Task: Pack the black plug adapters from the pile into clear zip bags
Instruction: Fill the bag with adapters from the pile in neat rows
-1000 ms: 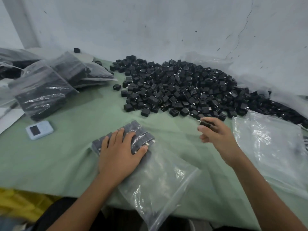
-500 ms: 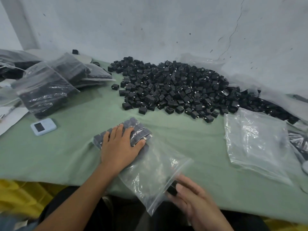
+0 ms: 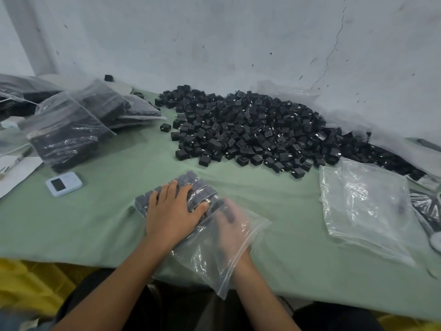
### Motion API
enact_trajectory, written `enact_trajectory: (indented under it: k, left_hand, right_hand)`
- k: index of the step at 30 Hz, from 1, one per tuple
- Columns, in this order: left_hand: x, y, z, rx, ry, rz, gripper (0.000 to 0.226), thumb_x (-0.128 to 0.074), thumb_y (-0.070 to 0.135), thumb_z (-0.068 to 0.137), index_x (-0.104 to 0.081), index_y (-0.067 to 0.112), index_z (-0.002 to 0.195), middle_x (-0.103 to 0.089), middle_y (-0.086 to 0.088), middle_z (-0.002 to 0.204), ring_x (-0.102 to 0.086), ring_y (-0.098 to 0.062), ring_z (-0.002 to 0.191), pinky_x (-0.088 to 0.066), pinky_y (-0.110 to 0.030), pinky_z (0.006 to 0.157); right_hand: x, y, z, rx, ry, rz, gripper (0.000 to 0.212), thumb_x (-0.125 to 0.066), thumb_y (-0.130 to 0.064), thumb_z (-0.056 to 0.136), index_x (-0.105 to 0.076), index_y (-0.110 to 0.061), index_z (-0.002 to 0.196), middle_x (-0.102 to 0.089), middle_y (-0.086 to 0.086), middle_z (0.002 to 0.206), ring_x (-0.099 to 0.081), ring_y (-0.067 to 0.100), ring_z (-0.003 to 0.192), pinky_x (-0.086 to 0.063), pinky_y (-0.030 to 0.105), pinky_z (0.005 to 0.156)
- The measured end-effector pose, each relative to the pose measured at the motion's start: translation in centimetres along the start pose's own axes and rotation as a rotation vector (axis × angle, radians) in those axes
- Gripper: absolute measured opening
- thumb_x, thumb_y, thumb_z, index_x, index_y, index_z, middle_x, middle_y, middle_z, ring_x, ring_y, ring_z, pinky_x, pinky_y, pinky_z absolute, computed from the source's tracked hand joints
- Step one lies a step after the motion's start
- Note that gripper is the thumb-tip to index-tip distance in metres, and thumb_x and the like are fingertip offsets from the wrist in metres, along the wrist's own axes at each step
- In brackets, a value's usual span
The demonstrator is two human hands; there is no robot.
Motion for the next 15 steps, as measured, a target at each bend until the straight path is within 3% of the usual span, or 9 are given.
enact_trajectory:
  k: [2,4,5,7,9,11,13,15]
  left_hand:
    - [0.0,0.0,0.0,-0.003,0.003,0.003,0.075,-0.024,0.083,0.085,-0.033,0.040,0.145,-0.023,-0.004,0.164,-0.015,-0.022,0.151,-0.008,-0.046,0.123]
    - [0.1,0.0,-0.1,-0.005,0.006,0.003,0.075,-0.024,0.083,0.085,-0.033,0.039,0.145,-0.023,-0.004,0.163,-0.016,-0.022,0.151,-0.008,-0.046,0.123]
    - [0.1,0.0,-0.1,-0.005,0.006,0.002,0.075,-0.024,0.083,0.085,-0.033,0.039,0.145,-0.023,-0.004,0.163,-0.016,-0.022,0.151,-0.008,-0.046,0.123]
    - [0.1,0.1,-0.1,-0.006,0.005,0.004,0.074,-0.024,0.082,0.086,-0.033,0.039,0.146,-0.023,-0.004,0.163,-0.015,-0.022,0.151,-0.008,-0.046,0.123]
    - [0.2,0.2,-0.1,-0.009,0.003,0.006,0.072,-0.025,0.081,0.087,-0.033,0.039,0.145,-0.023,-0.004,0.164,-0.015,-0.022,0.151,-0.007,-0.045,0.123]
    - [0.2,0.2,-0.1,-0.008,-0.005,0.003,0.071,-0.027,0.080,0.088,-0.033,0.039,0.145,-0.023,-0.004,0.164,-0.015,-0.022,0.151,-0.007,-0.046,0.123]
    - [0.2,0.2,-0.1,-0.005,-0.007,0.005,0.071,-0.027,0.079,0.088,-0.033,0.038,0.146,-0.022,-0.004,0.164,-0.015,-0.022,0.151,-0.007,-0.045,0.123]
    - [0.3,0.3,-0.1,-0.005,-0.007,0.006,0.072,-0.027,0.080,0.088,-0.032,0.038,0.146,-0.022,-0.004,0.164,-0.014,-0.021,0.151,-0.007,-0.045,0.123]
  right_hand:
    - [-0.3,0.4,0.0,0.050,0.046,-0.084,0.029,-0.052,-0.001,0.093,-0.070,-0.023,0.102,-0.070,-0.007,0.093,-0.065,-0.003,0.091,-0.049,0.012,0.081]
    - [-0.4,0.9,-0.1,0.043,0.059,-0.139,0.025,-0.050,-0.005,0.100,-0.064,-0.026,0.101,-0.065,-0.011,0.096,-0.058,-0.016,0.084,-0.045,0.007,0.078]
    - [-0.3,1.4,-0.1,0.043,0.047,-0.166,0.024,-0.050,-0.006,0.100,-0.062,-0.026,0.104,-0.063,-0.011,0.100,-0.056,-0.017,0.085,-0.044,0.008,0.080]
    - [-0.1,1.4,0.2,0.069,0.010,-0.327,0.032,-0.053,-0.008,0.097,-0.061,-0.026,0.122,-0.059,-0.010,0.118,-0.053,-0.002,0.105,-0.038,0.010,0.090]
    - [0.2,1.5,0.8,0.071,-0.024,-0.452,0.043,-0.052,-0.008,0.096,-0.057,-0.025,0.135,-0.055,-0.001,0.131,-0.049,0.017,0.120,-0.039,0.026,0.101]
    - [-0.3,1.4,0.8,0.052,-0.064,-0.394,0.042,-0.051,-0.008,0.097,-0.055,-0.025,0.135,-0.057,-0.001,0.133,-0.051,0.012,0.123,-0.039,0.033,0.108]
    - [-0.4,1.0,0.3,0.089,-0.032,-0.309,0.032,-0.049,-0.013,0.100,-0.056,-0.034,0.123,-0.059,-0.015,0.119,-0.050,-0.015,0.110,-0.041,0.020,0.101]
    - [-0.5,1.0,0.0,0.105,-0.032,-0.275,0.026,-0.047,-0.021,0.098,-0.053,-0.039,0.116,-0.059,-0.023,0.109,-0.050,-0.020,0.103,-0.036,0.006,0.091]
Point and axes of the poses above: each hand's wrist, its own z-axis towards the middle knuckle, its own x-axis out of the back of the hand, y = z × x, the point moved 9 cm from there along z, towards the middle knuckle
